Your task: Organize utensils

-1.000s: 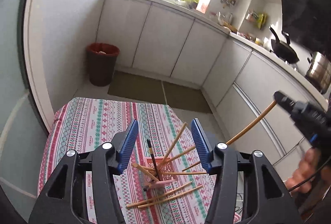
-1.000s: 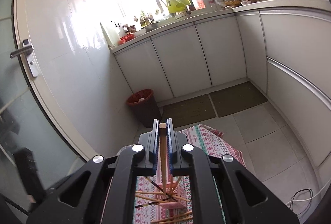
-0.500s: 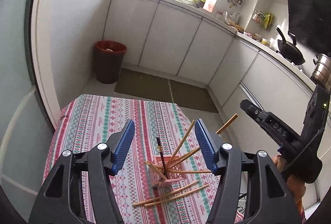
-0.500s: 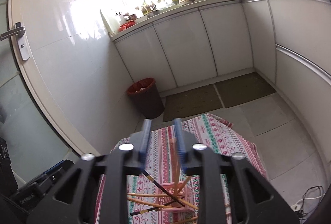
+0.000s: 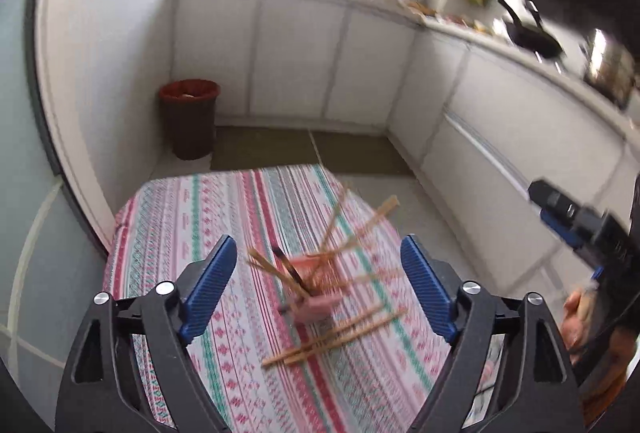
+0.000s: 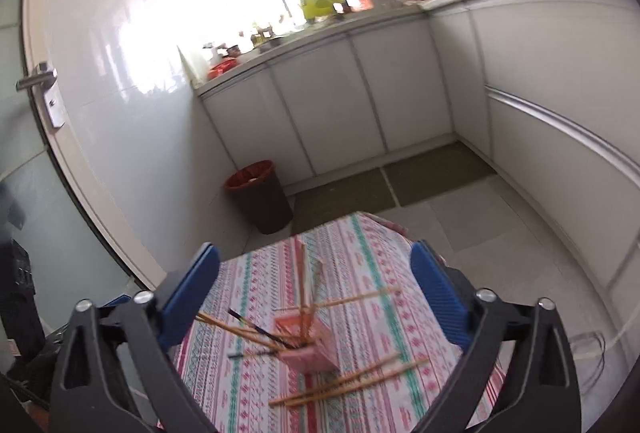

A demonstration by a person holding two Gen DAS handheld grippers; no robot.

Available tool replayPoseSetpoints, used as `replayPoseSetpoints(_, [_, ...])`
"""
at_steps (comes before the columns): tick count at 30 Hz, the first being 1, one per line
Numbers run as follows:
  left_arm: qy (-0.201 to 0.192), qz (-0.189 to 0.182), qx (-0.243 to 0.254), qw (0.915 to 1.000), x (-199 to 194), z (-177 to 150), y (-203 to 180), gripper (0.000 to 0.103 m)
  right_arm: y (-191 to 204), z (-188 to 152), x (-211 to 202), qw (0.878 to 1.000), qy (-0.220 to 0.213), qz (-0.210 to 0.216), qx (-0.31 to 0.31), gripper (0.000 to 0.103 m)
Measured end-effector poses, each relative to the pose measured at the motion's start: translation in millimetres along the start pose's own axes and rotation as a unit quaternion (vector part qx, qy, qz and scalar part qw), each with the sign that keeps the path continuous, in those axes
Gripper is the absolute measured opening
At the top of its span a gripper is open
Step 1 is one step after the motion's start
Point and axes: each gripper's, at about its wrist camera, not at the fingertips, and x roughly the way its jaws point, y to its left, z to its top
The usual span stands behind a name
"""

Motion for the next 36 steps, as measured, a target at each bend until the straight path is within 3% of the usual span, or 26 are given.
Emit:
replayPoseSetpoints(4, [0.062,-0.017,0.033,0.9974,25,-46,-11,0.087,-37,-25,-7,0.999,0.029,-0.032,0.028,0.096])
replayPoseSetpoints(7, [0.119,-0.016,0.070,0.9903,56,-86,-19,0.087,-67,-40,0,0.995,0.059,-0.063,0.055,0.096])
replayPoseSetpoints(13, [0.182,-0.002,0.130,0.9747,124,-141,-27,0.086,-132,-59,21,0.970,0.138,-0.100,0.176,0.096])
replayPoseSetpoints(17, [0.182,-0.016,0.168,0.9686,147,-153,-52,0.086,-167,-67,20,0.947,0.153,-0.110,0.260,0.096])
replayPoseSetpoints(22, [0.183,-0.025,0.243,0.9521,170,-163,-108,0.086,-198,-76,19,0.926,0.161,-0.101,0.325,0.096])
replayPoseSetpoints(26, [0.197,-0.042,0.280,0.9386,177,-173,-134,0.086,-205,-71,20,0.929,0.157,-0.119,0.314,0.096])
replayPoseSetpoints(28, [0.192,-0.059,0.279,0.9389,162,-174,-136,0.086,-204,-63,32,0.938,0.149,-0.137,0.281,0.096])
replayPoseSetpoints(29, [0.192,-0.063,0.272,0.9410,156,-173,-134,0.086,-203,-60,48,0.943,0.163,-0.125,0.263,0.096])
replayPoseSetpoints(30, [0.189,-0.064,0.262,0.9443,146,-172,-129,0.086,-202,-62,78,0.941,0.205,-0.067,0.260,0.096])
replayPoseSetpoints(32, [0.181,-0.063,0.244,0.9507,131,-170,-121,0.086,-204,-75,114,0.918,0.249,0.025,0.309,0.096])
replayPoseSetpoints(34, [0.169,-0.059,0.221,0.9587,111,-166,-109,0.087,-200,-97,162,0.866,0.301,0.114,0.382,0.096])
replayPoseSetpoints(36, [0.158,-0.060,0.196,0.9659,93,-164,-97,0.087,-197,-115,201,0.822,0.330,0.161,0.436,0.096])
